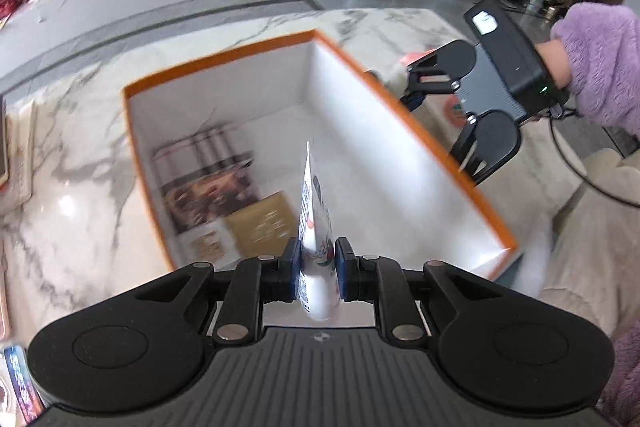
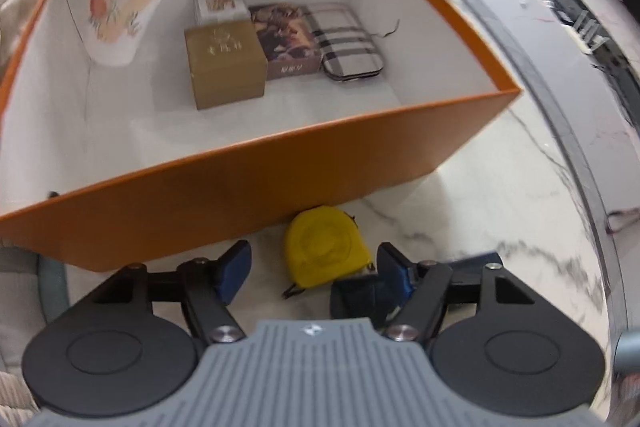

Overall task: Organize rigid objects
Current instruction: 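Carry the Vaseline tube with the left tool while the right tool grasps the tape measure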

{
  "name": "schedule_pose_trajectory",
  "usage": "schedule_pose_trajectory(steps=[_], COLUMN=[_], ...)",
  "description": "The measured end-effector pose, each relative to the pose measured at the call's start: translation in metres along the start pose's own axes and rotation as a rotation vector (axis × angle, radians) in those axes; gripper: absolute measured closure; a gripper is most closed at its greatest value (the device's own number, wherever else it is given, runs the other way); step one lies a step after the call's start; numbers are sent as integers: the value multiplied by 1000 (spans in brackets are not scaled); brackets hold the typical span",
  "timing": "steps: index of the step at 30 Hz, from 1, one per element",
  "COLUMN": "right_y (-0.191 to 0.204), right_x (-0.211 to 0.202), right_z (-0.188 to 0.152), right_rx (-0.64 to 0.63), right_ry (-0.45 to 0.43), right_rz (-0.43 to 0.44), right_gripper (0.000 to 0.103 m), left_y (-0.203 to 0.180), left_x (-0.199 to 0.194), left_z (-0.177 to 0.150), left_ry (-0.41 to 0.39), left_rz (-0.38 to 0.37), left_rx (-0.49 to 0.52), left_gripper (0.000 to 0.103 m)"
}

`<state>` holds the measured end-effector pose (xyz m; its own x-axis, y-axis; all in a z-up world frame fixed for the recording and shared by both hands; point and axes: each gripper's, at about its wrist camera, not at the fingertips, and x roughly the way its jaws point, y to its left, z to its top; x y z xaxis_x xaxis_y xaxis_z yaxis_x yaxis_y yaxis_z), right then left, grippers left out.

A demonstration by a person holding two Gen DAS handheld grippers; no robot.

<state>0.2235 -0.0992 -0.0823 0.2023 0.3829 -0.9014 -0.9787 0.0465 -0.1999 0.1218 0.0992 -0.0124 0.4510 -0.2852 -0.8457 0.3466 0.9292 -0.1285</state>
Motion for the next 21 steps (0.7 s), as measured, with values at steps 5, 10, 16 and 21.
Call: schedule_pose_trajectory(steps=[5,10,16,21], right_y=[-9,-13,-15,-6], right_x=[23,40,40,30], right_z=[9,14,18,19], right_rx=[-53,-61,-12,19], right_ry=[73,125,133,123], right_rz=[45,93,115,79], right_gripper=[33,33,45,45], left_y=[16,23,25,14], left_x=[4,6,11,13], left_z=[-9,-13,-17,-20], left_ry=[11,18,37,51], left_rz=[5,14,24,103], left_rx=[1,25,71,132], left_gripper=[83,83,83,83])
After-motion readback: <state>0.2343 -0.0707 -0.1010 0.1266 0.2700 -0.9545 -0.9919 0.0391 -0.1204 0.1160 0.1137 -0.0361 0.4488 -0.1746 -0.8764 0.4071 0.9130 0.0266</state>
